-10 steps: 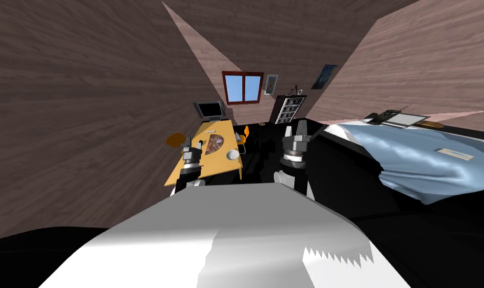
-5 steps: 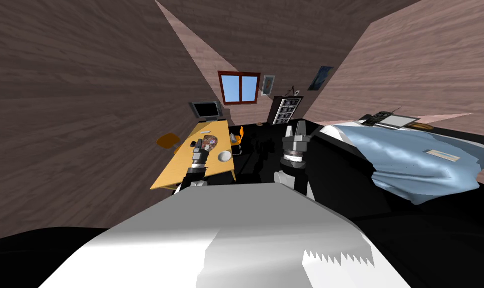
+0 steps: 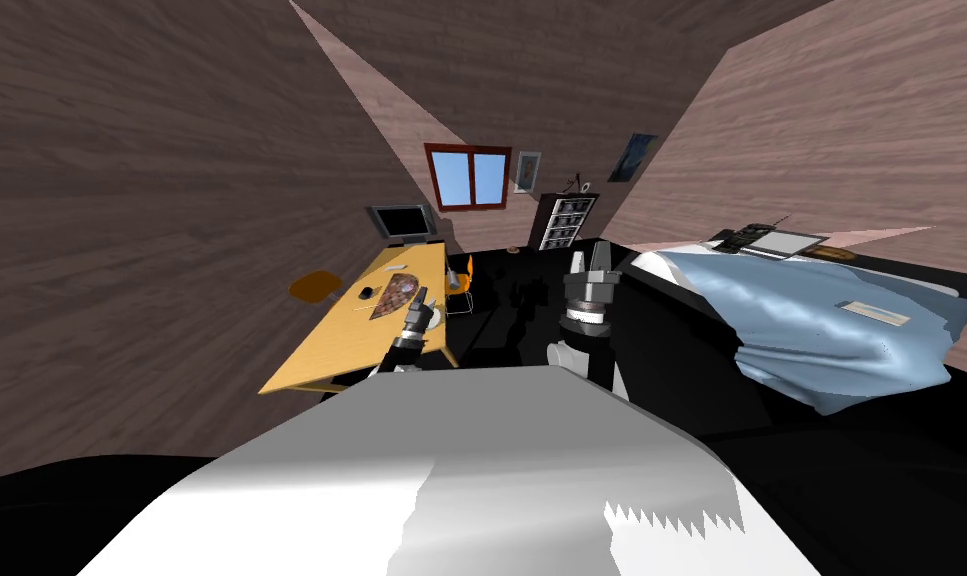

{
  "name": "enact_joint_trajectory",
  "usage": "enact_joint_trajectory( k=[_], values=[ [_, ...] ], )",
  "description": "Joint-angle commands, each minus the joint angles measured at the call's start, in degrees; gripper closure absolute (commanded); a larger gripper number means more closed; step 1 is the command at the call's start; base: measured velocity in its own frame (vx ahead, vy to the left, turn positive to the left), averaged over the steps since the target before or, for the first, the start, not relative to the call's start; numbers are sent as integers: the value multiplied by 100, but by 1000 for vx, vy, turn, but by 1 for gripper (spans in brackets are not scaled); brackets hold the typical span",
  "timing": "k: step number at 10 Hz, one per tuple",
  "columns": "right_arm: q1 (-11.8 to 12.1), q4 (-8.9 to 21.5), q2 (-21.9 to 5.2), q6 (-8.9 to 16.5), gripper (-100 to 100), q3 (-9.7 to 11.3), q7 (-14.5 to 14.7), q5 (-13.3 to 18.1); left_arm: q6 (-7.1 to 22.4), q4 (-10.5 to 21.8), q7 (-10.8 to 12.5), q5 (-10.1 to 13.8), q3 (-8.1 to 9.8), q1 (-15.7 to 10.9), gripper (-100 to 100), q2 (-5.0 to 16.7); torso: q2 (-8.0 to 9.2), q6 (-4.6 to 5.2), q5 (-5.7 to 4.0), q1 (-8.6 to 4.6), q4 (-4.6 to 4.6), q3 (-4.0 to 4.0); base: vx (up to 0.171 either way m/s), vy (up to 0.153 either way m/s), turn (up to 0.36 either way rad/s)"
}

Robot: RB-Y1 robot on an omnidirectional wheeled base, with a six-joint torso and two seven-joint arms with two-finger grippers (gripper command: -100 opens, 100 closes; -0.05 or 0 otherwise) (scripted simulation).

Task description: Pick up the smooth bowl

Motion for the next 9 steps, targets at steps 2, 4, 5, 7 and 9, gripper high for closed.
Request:
enact_joint_trajectory(
  k=[2, 4, 5, 7, 9],
  values=[
    [0, 0, 0, 0, 0, 0, 0, 0, 194, 282, 14, 86, -350, -85, -100, 251, 1, 0, 1, 5, 1, 1, 118, -247, -23],
    [0, 0, -1, 0, 0, -1, 0, 0, 260, 390, 37, 128, -476, -93, -100, 362, -1, -1, 7, 37, -1, -2, 69, -139, -6],
    [0, 0, -1, 0, 0, -1, 0, 0, 326, 503, 72, 177, -594, -96, -100, 483, 13, -1, 11, 51, 3, 7, 68, -169, -24],
    [0, 0, -1, 0, 0, -1, 0, 0, 393, 622, 118, 232, -705, -95, -100, 616, 13, -1, 12, 57, 3, 8, 73, -103, -1],
    [0, 0, -2, 0, 0, -2, 0, 0, 524, 875, 247, 363, -896, -74, -100, 919, -1, -1, 14, 67, 0, 0, 115, -111, -12]
  ],
)
